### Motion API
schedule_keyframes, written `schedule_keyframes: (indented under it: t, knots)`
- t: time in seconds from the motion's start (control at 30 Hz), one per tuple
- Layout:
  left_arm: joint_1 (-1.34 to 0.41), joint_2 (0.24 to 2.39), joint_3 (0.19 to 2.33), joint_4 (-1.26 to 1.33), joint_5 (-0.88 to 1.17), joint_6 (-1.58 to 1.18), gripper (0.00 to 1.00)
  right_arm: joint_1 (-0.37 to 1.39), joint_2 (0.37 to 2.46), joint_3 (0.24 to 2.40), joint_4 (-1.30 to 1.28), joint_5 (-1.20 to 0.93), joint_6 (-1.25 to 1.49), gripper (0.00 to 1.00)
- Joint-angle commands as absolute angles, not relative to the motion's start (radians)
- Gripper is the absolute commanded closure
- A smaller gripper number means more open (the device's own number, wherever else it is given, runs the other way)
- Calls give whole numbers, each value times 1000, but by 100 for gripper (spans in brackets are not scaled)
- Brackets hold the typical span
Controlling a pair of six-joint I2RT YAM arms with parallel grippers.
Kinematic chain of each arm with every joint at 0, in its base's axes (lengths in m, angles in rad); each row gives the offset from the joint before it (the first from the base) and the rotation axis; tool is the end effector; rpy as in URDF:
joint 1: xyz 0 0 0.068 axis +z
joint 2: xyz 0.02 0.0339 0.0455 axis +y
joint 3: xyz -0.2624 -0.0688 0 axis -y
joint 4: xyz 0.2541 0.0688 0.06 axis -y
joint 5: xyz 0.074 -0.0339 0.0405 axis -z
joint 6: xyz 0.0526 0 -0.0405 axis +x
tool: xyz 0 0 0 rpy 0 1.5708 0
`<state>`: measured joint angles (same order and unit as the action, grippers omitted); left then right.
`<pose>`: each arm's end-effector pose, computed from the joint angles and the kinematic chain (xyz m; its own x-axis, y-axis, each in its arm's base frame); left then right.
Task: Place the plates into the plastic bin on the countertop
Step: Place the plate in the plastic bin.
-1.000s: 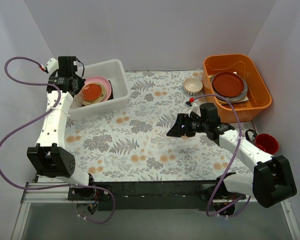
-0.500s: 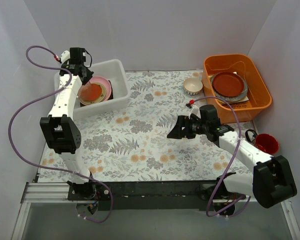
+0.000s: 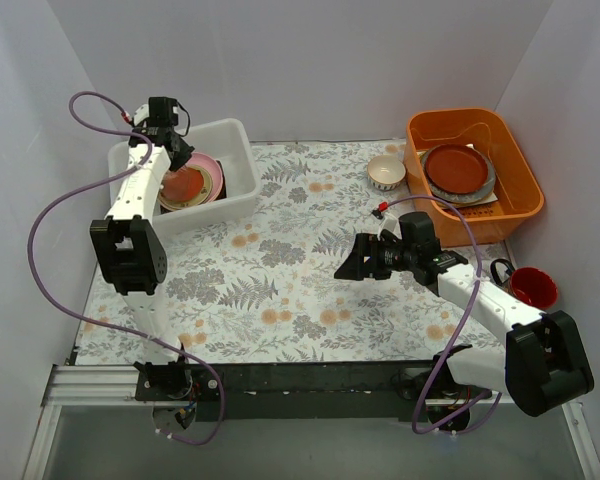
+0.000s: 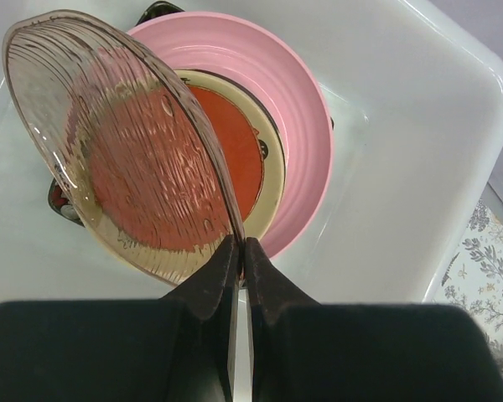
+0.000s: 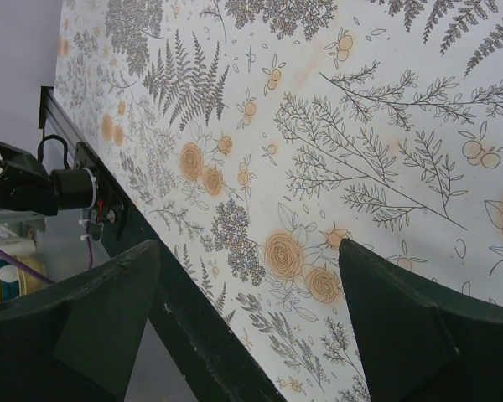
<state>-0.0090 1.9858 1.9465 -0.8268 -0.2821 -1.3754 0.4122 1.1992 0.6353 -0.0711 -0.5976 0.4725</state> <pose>0.4628 0.0105 0.3087 0.0205 -0.9424 -0.3338 -0.7806 0.1935 -0.5943 0.2320 0.1337 0.2032 -0.8236 0.0505 -0.5650 -0.4171 0.6210 0.6636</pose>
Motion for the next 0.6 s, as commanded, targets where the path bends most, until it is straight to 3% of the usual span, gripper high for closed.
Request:
schedule_keyframes:
  t: [0.0,0.57]
  knots:
    - [-11,2005,1986,-798,-268,-1344,100,407,1197,626,-28,-598,477,5]
    - [-11,2086,2014,-736,-106,-1370,100,405,1196,614,-35,-569,469,2]
